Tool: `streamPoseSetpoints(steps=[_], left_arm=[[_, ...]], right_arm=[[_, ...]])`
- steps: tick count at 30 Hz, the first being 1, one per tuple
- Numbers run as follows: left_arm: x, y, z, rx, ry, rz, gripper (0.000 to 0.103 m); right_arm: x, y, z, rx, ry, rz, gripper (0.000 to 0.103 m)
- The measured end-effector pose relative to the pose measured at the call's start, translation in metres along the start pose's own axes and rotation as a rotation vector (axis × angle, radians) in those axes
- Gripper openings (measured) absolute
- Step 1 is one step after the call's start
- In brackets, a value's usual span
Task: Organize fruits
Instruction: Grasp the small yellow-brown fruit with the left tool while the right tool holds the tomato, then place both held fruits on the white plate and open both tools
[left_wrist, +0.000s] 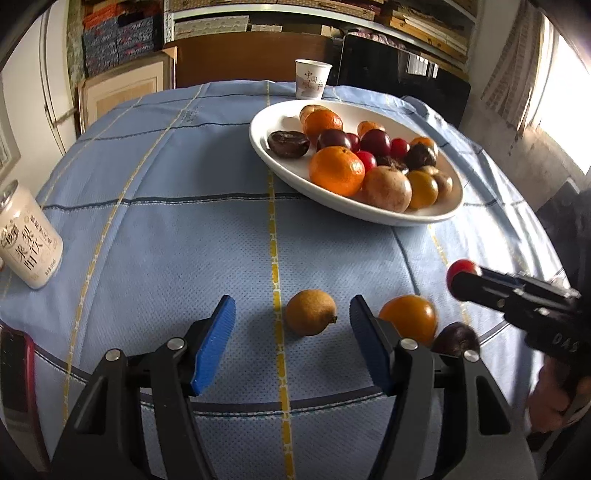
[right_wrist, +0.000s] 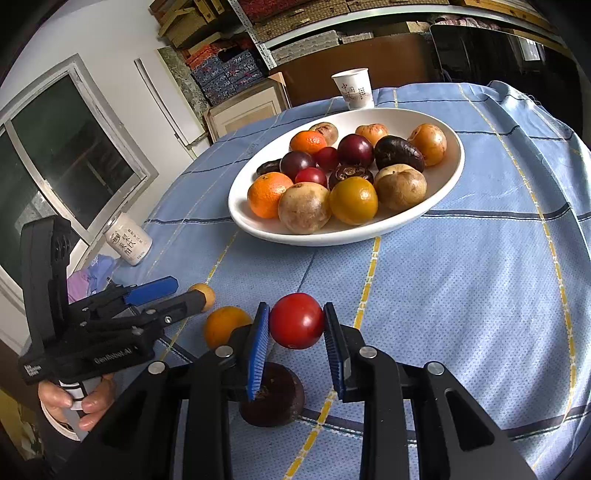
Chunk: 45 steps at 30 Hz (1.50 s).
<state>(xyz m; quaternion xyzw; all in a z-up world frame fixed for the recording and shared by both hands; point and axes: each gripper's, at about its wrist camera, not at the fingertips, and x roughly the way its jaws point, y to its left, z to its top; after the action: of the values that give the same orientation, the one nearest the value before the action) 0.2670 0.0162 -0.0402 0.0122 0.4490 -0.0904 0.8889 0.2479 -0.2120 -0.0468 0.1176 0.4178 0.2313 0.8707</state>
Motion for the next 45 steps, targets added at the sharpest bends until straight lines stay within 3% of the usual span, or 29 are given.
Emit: streamPoseSetpoints(steps=[5,15,22,27,33,37,42,43,44,45], left_arm=[[0.007,-0.008,-0.002,0.046,0.014,0.023,0.062],[0.012,-0.017,-0.005,0.091,0.025,0.016,0.029],[0.008,-0.018,-0.005,0.091,0.011,0.022,0.029],[-0.013,-0.01,0.005,0.035,-0.081,-0.012,0.029],[-0.016,-0.018,0.048,0.019,-0.176,-0.017,0.029],[0.007,-0.028,0.085,0.027,-0.177,-0.02,0.029],[0.034,-0.034,0.115,0.031,-0.165,-0.016,0.029],[0.036,-0.035,0.119,0.029,-0.17,-0.011,0.033],[0.036,-0.035,0.121,0.027,-0.174,-0.007,0.05],[0.033,-0.034,0.122,0.023,-0.183,-0.003,0.061]], right_arm=[[0.0,0.0,0.0,0.002,-0.001,-0.002,0.03],[-0.001,-0.004,0.0,0.01,-0.004,-0.003,0.03],[0.0,-0.001,0.0,-0.004,-0.003,0.003,0.03],[-0.011,-0.003,0.004,0.005,-0.085,0.002,0.03],[-0.019,-0.014,0.031,0.003,-0.29,-0.109,0.03],[-0.007,-0.037,0.059,0.059,-0.299,-0.114,0.03],[0.008,-0.042,0.085,0.038,-0.303,-0.098,0.031],[0.008,-0.043,0.087,0.04,-0.307,-0.094,0.036],[0.008,-0.044,0.087,0.05,-0.316,-0.097,0.052],[0.005,-0.044,0.085,0.061,-0.331,-0.102,0.056]])
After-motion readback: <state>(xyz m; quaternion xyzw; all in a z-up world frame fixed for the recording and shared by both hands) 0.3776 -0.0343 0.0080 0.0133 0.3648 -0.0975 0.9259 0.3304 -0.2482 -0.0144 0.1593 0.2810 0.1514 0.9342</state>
